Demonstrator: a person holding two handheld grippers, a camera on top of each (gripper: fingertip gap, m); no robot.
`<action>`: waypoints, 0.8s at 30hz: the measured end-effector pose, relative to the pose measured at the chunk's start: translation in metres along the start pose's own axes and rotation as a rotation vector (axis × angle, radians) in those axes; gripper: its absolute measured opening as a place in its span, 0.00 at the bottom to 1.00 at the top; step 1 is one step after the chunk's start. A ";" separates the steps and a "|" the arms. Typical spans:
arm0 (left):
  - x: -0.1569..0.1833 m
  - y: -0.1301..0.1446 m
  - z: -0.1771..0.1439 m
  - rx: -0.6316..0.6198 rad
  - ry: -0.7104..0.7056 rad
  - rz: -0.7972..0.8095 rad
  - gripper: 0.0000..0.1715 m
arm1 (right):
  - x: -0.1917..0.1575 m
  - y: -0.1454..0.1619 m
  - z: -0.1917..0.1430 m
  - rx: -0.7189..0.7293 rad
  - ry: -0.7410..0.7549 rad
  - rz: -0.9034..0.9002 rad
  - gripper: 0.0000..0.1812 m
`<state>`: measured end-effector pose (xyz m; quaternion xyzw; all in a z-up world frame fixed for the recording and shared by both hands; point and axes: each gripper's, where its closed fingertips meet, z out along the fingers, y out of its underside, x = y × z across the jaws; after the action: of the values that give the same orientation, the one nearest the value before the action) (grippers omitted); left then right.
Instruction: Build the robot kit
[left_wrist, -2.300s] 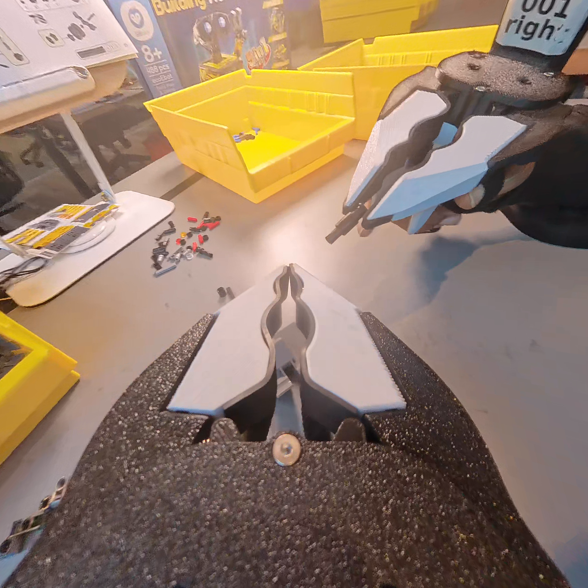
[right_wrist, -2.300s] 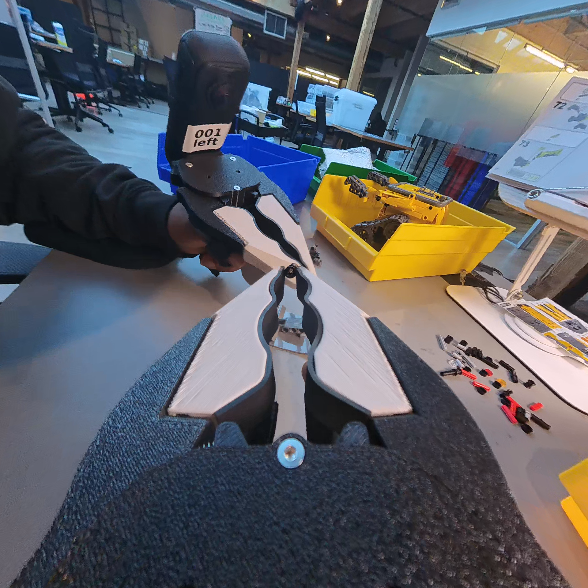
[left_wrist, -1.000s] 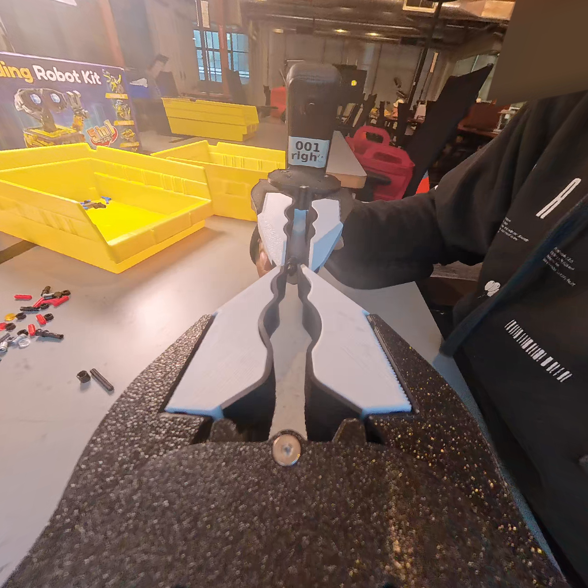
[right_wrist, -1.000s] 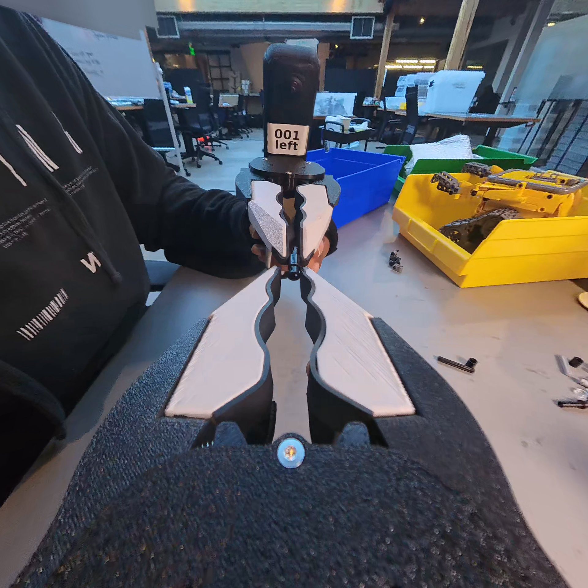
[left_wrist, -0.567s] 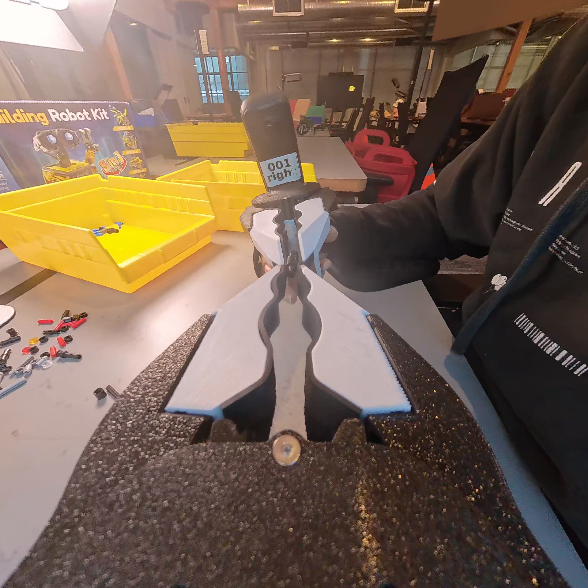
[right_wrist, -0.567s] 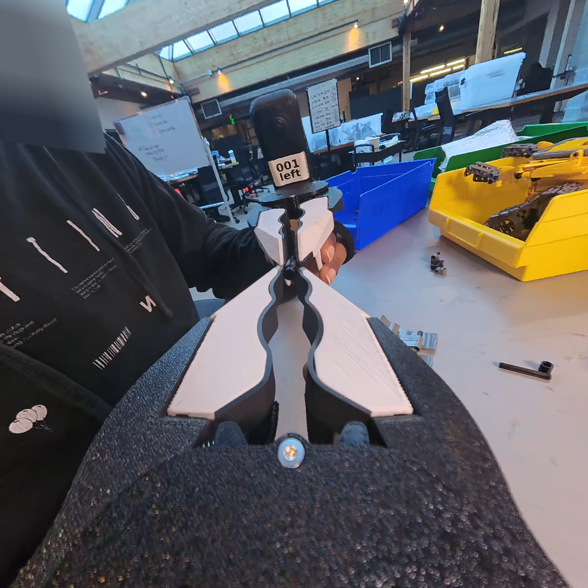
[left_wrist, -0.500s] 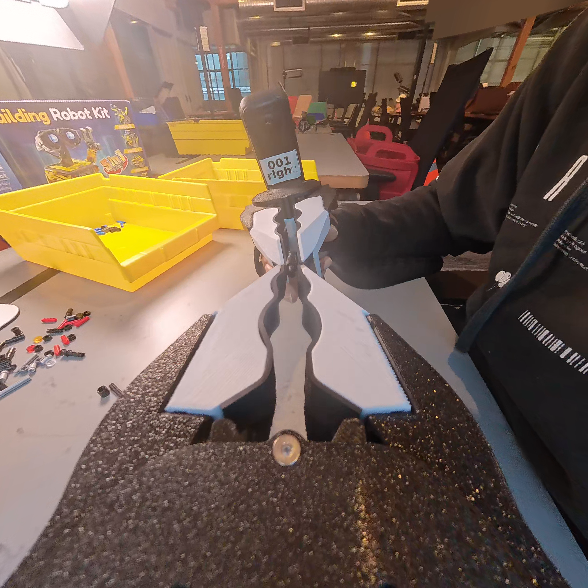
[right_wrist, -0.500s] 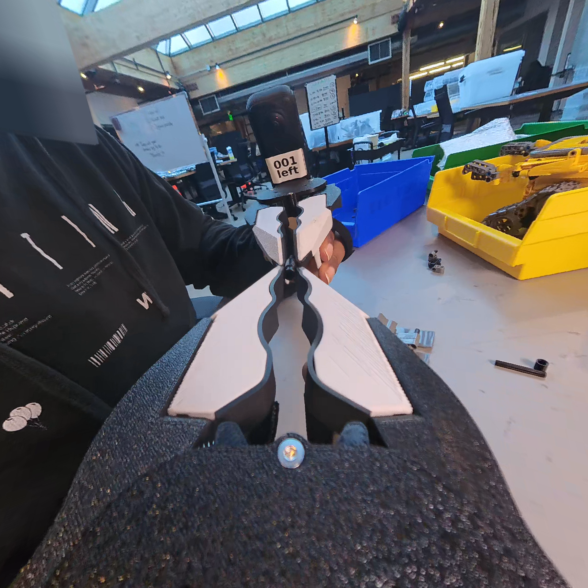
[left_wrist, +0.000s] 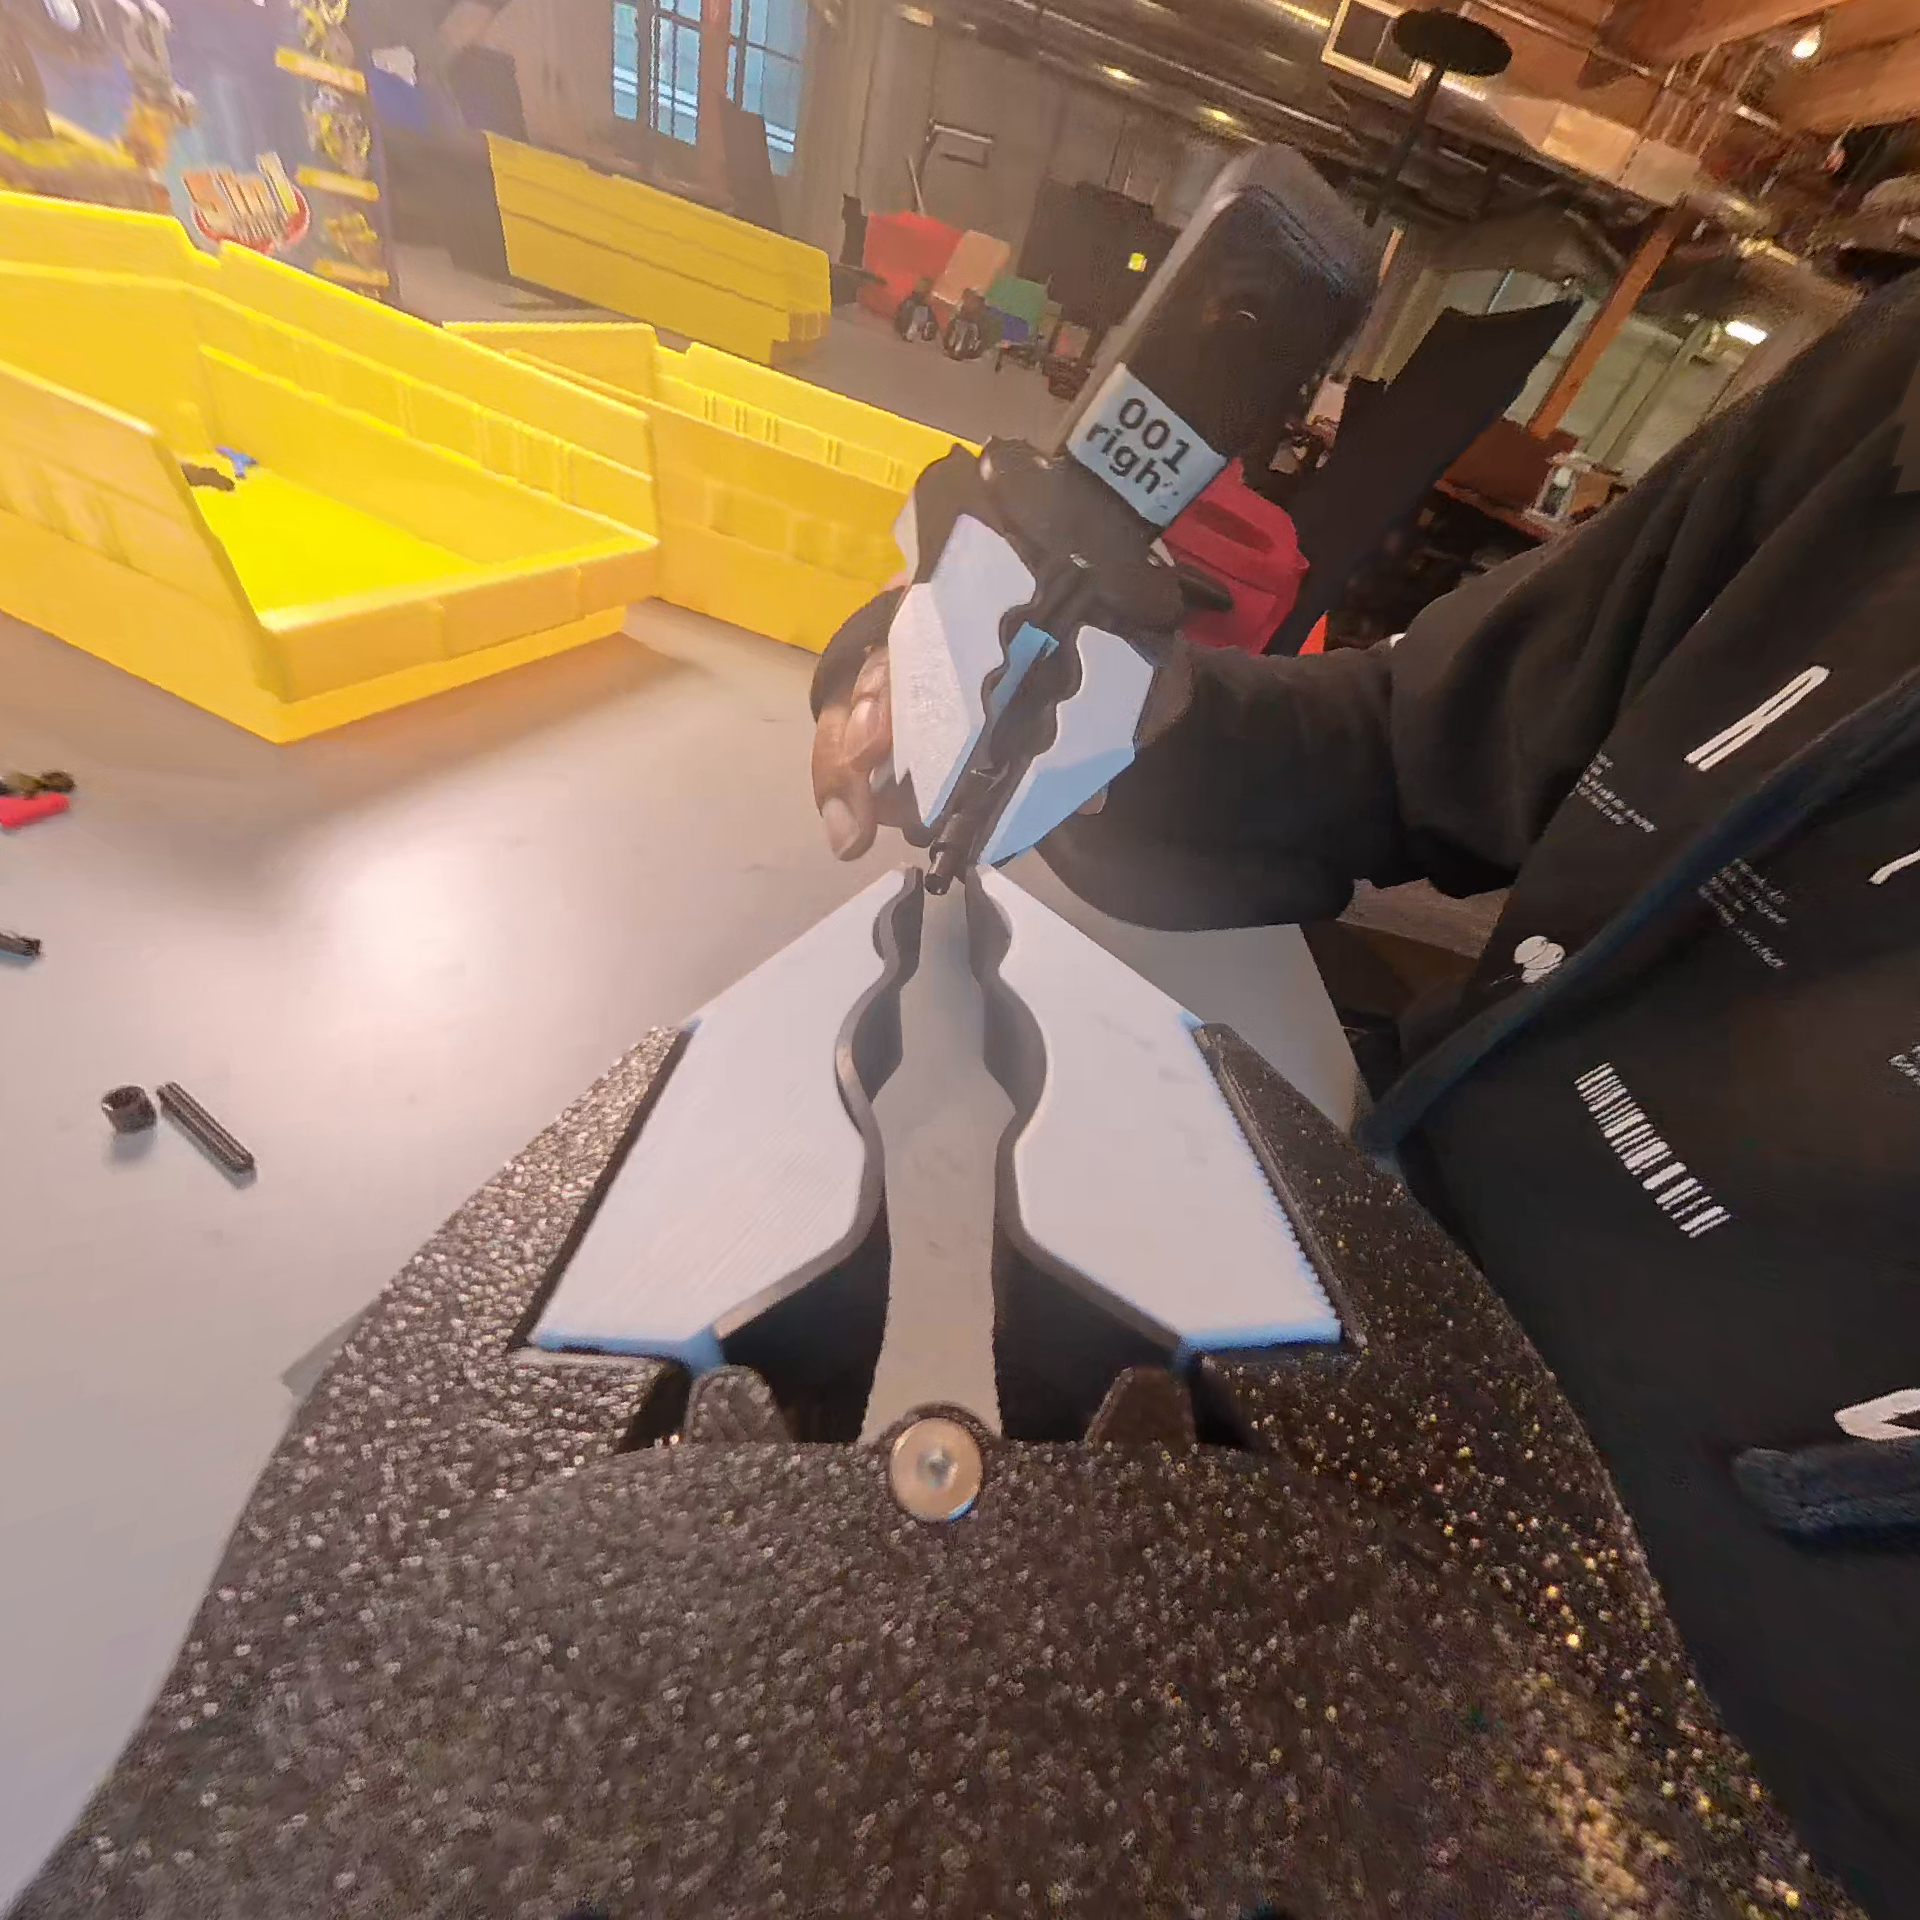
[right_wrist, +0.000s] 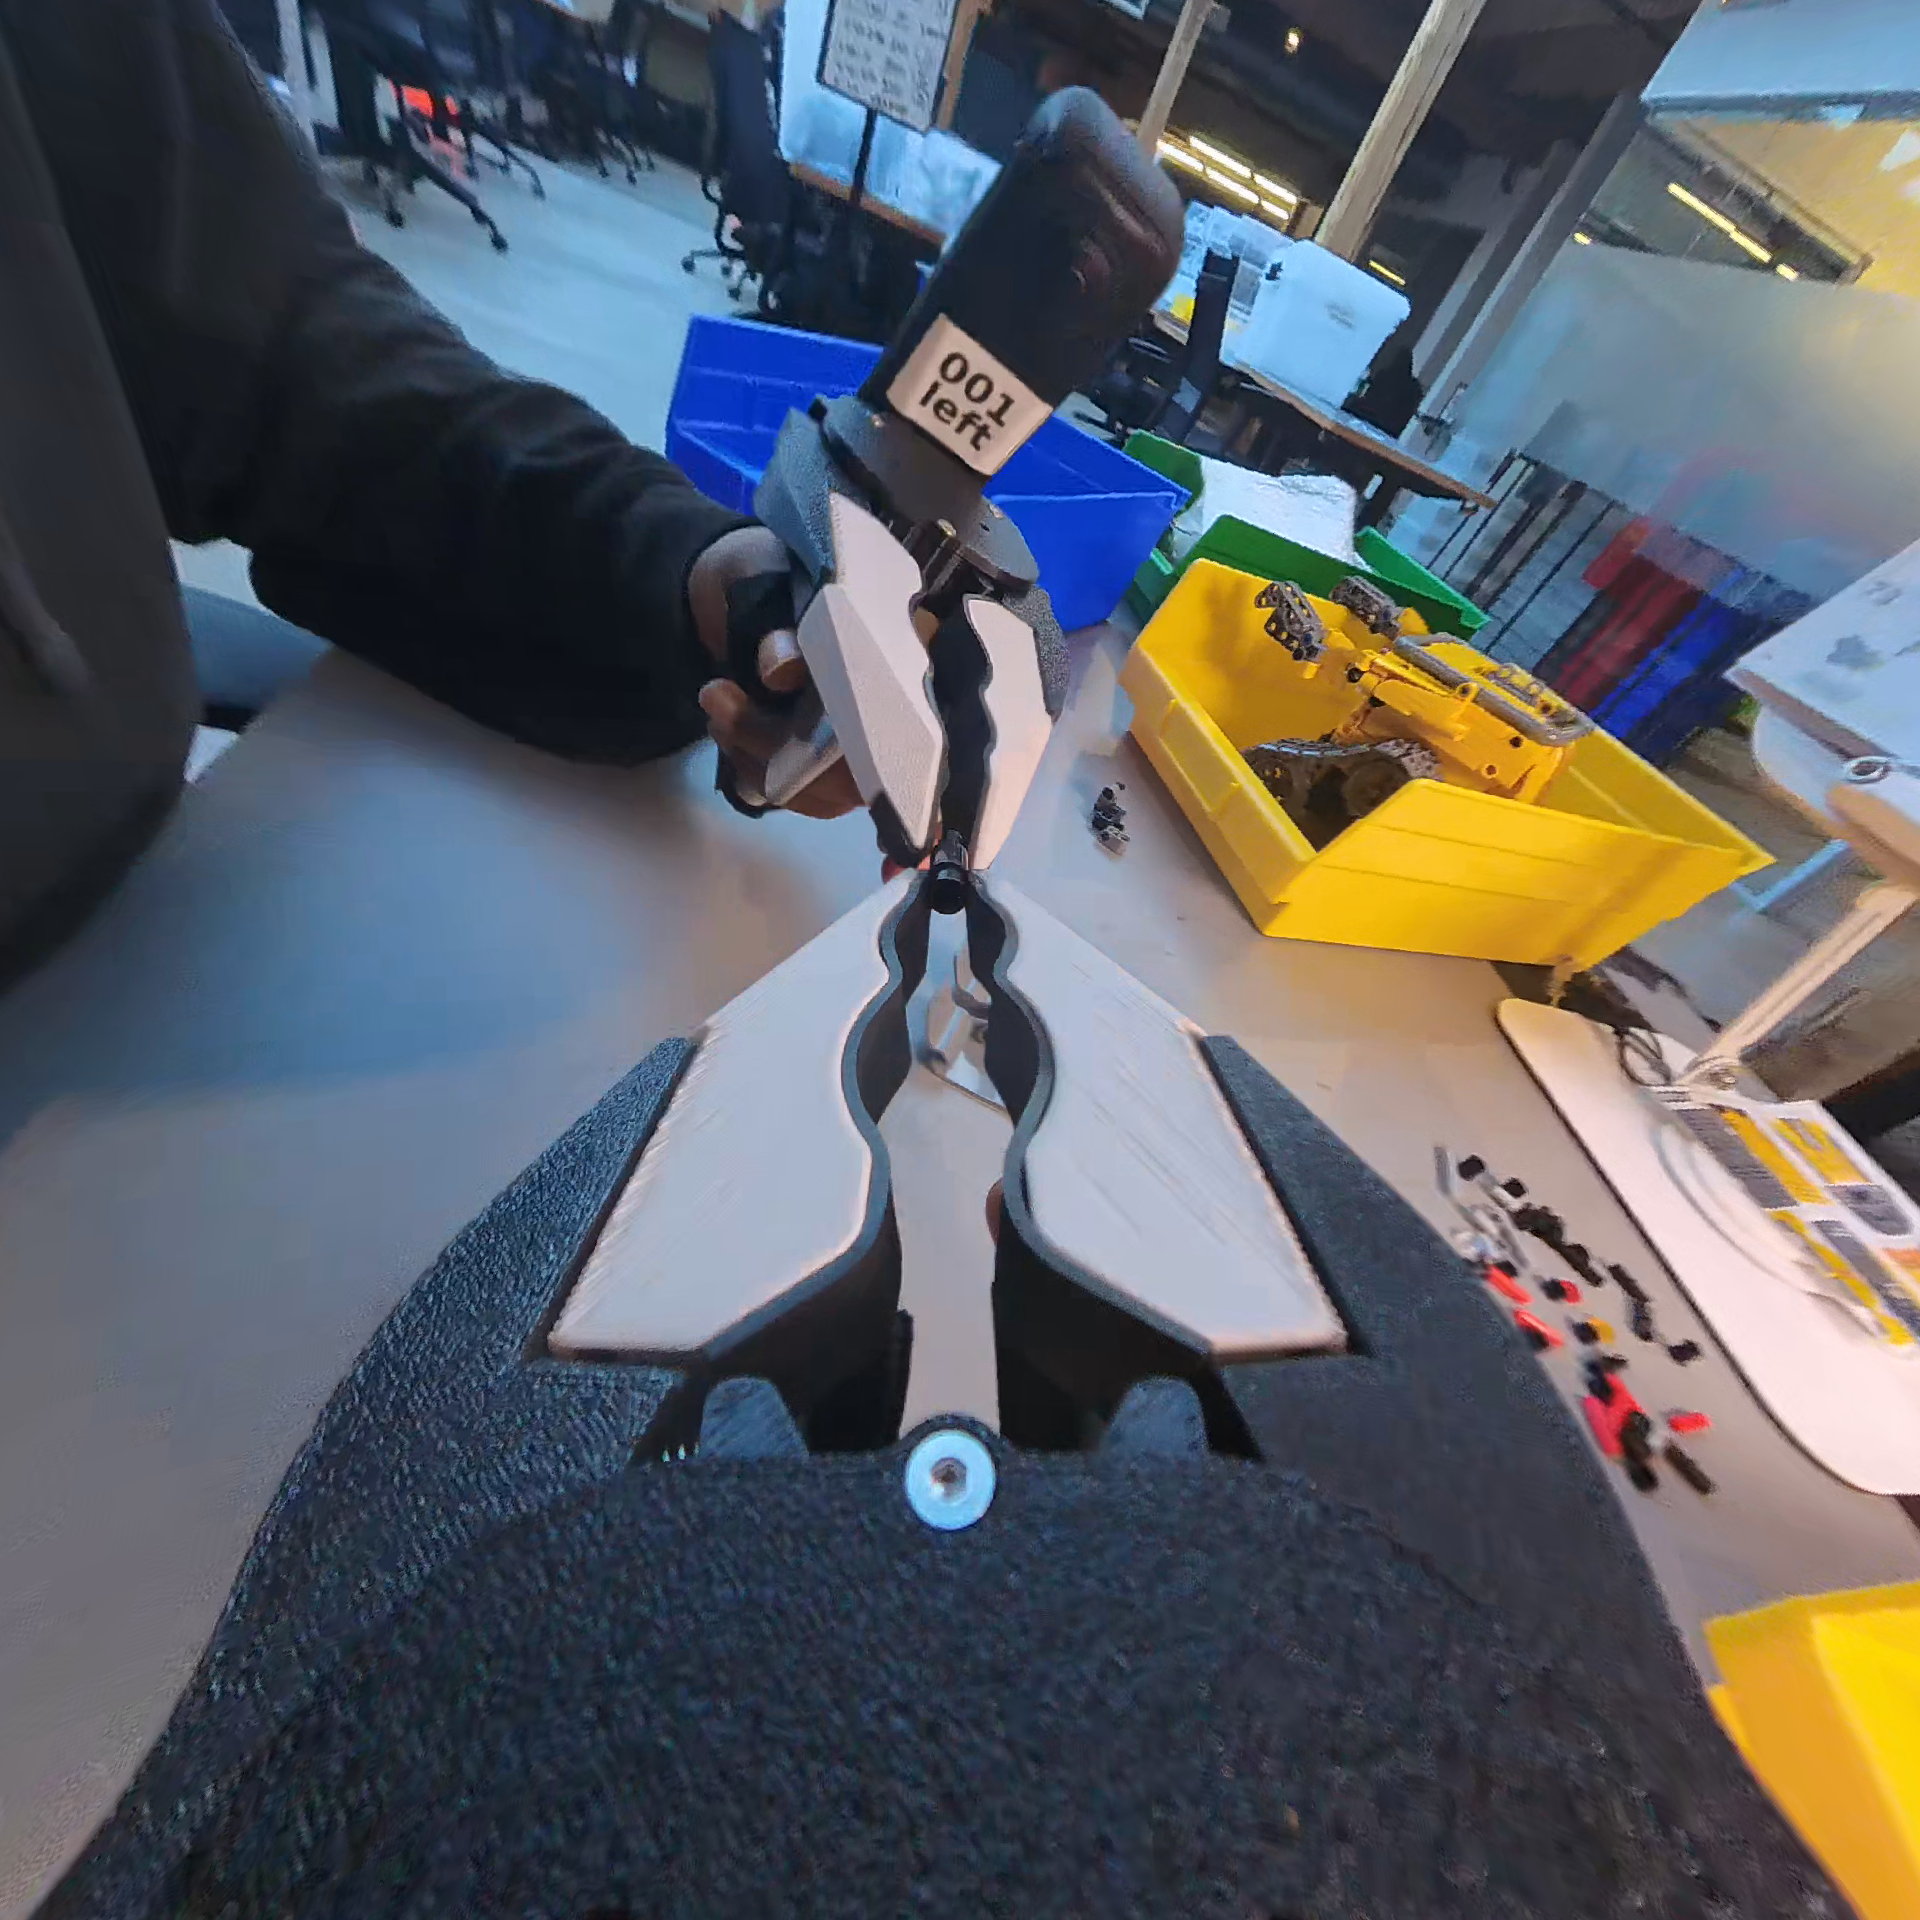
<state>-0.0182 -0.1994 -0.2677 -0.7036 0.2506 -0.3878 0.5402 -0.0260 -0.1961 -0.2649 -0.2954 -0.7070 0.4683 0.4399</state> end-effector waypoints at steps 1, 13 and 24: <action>0.000 0.000 0.000 0.004 0.011 -0.022 0.04 | -0.001 0.002 0.001 -0.016 0.004 -0.027 0.04; -0.013 -0.013 -0.019 0.034 -0.027 0.041 0.03 | 0.023 0.022 0.002 -0.040 -0.021 0.220 0.08; -0.056 0.003 -0.054 -0.080 -0.193 0.103 0.04 | 0.082 0.120 0.065 -0.599 -0.352 0.025 0.10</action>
<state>-0.0940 -0.1881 -0.2798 -0.7447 0.2485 -0.2796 0.5527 -0.1200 -0.1075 -0.3583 -0.3348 -0.8745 0.2889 0.1994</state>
